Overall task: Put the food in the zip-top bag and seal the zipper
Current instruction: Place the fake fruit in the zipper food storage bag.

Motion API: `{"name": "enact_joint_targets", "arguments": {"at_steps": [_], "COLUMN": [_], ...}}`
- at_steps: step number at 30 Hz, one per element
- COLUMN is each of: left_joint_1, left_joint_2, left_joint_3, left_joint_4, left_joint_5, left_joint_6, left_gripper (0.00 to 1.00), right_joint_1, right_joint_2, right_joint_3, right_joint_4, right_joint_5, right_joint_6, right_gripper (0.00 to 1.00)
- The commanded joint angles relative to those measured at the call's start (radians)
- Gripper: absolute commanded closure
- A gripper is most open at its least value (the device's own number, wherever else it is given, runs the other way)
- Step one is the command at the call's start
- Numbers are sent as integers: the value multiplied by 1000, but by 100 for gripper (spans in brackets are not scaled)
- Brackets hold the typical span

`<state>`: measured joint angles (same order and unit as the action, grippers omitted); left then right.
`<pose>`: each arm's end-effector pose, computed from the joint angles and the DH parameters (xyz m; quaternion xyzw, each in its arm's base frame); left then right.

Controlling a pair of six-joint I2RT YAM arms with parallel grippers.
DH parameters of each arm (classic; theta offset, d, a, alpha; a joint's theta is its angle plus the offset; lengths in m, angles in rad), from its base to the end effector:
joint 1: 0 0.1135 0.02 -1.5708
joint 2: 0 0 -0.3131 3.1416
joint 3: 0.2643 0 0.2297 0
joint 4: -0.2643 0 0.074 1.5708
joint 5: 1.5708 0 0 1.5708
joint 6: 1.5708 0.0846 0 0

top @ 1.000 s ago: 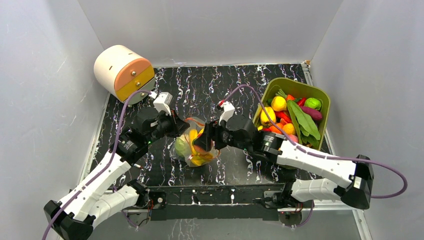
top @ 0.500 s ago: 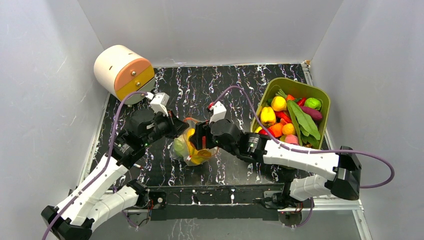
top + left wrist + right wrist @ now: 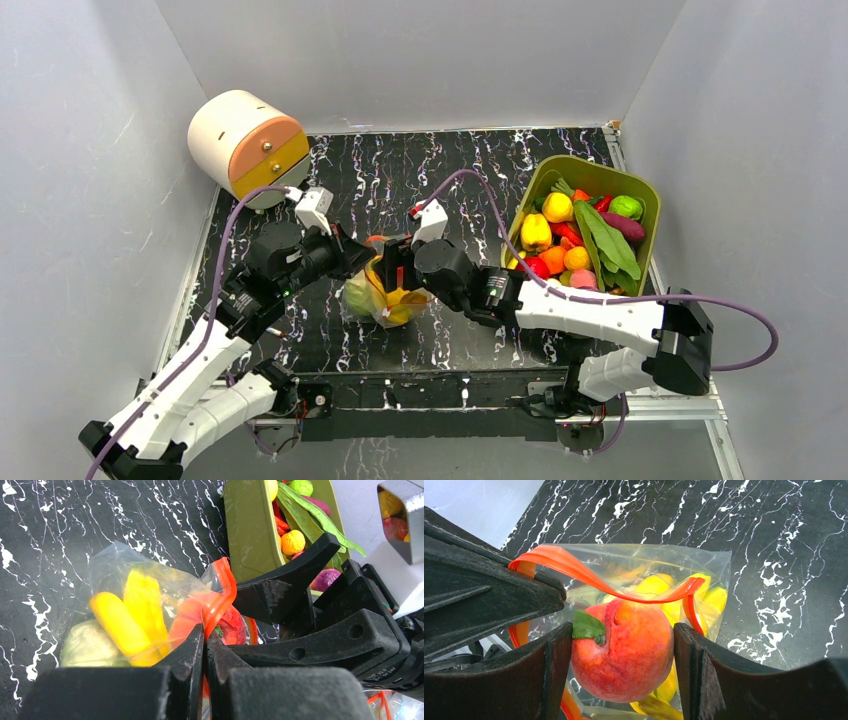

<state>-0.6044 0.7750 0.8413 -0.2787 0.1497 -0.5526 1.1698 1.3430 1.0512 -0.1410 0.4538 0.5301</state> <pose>0.1308 -0.1057 0.3739 0.0671 0.7744 -0.3912 0.4927 0.1571 0.2756 0.3493 -0.1430 0.8173 0.2693 0.4889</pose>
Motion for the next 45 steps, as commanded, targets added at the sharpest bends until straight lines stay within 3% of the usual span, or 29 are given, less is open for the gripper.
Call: {"name": "enact_joint_targets", "arguments": {"at_steps": [1,18,22,33,38,45], "left_joint_1": [-2,-2,-2,-1,-2,-2], "left_joint_2": [-35,-50,-49,-76,-100,-114], "left_joint_3": [0,-23,-24,-26,-46,-65], "left_joint_4": [13,3,-2,-76,-87,-133], "left_joint_5": [18,3,-5,-49,-26,13], "left_joint_6": [-13,0,7,85,141,232], "left_gripper": [100,100,100,100,100,100], "right_joint_1": [10,18,18,18,16,-16], "right_joint_2": [17,-13,-47,-138,-153,-176], "right_joint_3": [21,64,74,184,253,313], "right_joint_4": [88,-35,-69,-280,-437,-623], "right_joint_5": [37,-57,-96,-154,-14,209], "right_joint_6": [-18,46,58,58,9,-16], "right_gripper": [43,17,16,20,25,40]}}
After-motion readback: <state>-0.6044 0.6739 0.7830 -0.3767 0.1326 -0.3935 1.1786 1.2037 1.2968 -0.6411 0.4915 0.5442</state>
